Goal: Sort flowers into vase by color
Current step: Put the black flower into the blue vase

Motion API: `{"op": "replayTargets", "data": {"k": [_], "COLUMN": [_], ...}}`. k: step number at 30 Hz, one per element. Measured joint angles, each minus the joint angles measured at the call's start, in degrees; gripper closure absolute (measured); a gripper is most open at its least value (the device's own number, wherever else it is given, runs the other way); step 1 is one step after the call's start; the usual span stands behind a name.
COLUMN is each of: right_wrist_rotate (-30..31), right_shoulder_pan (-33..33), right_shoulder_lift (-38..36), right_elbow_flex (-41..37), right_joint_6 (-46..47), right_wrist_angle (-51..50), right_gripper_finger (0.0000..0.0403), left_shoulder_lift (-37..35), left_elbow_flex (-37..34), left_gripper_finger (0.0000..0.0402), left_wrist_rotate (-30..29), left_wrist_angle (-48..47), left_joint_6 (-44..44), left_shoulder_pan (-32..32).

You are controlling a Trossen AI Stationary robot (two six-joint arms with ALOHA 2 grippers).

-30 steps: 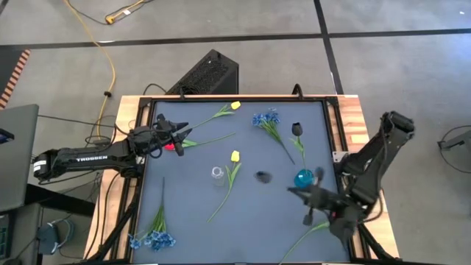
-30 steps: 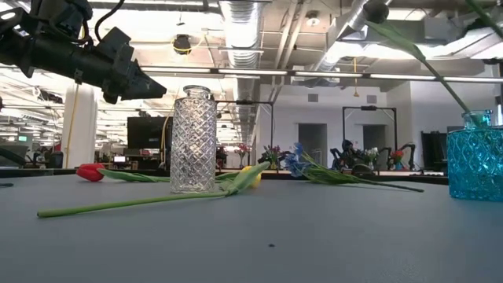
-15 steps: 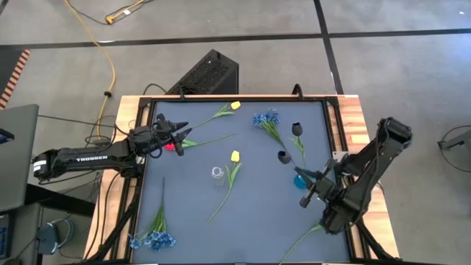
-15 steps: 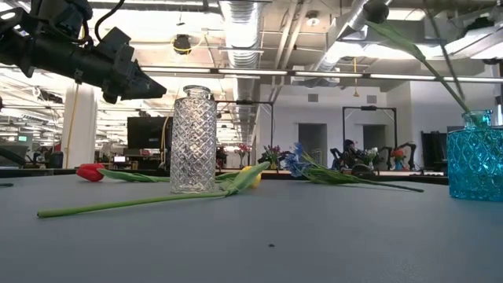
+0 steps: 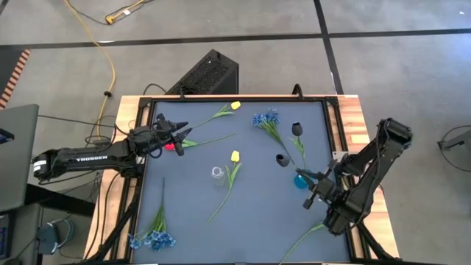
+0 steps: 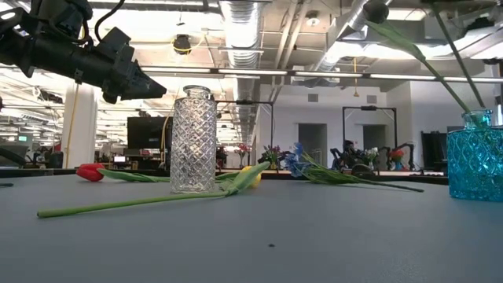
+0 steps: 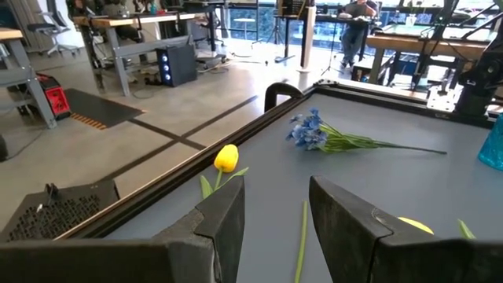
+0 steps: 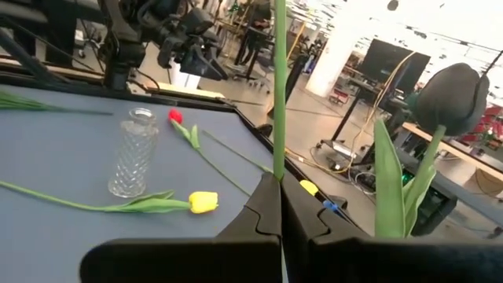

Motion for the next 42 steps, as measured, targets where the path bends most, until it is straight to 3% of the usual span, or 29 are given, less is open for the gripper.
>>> {"op": "replayTargets", "data": {"k": [6, 13, 20, 33, 42], "right_wrist_rotate": [0.6, 1.0, -1.9, -15.8, -33.1], "right_shoulder_pan": [0.0, 0.0, 0.9, 4.0, 0.9], "right_shoulder_lift": [0.0, 0.0, 0.0, -2.6, -8.6], "right_elbow_flex": [-0.9, -7.1, -8.7, -8.6, -8.4], "right_joint_6": [0.1, 10.4, 11.5, 11.9, 11.7], "right_wrist_angle": [-0.6, 0.1, 1.0, 0.6, 0.4], "right_gripper_finger": [0.0386, 0.0386, 0.0386, 0.0347, 0.0342], "left_shoulder_lift": [0.0, 0.0, 0.0, 0.0, 0.0], "left_elbow_flex": [0.0, 0.0, 0.0, 0.0, 0.0], "left_gripper_finger": [0.0269, 0.0269, 0.0269, 0.0269, 0.0269], "left_wrist_rotate": [0.0, 0.0, 0.0, 0.1, 0.1], "left_wrist_angle": [0.0, -0.1, -0.2, -0.1, -0.1], "left_joint_6": [-0.1, -0.1, -0.2, -0.2, -1.2], "left_shoulder_pan": [0.0, 0.0, 0.0, 0.0, 0.0]}}
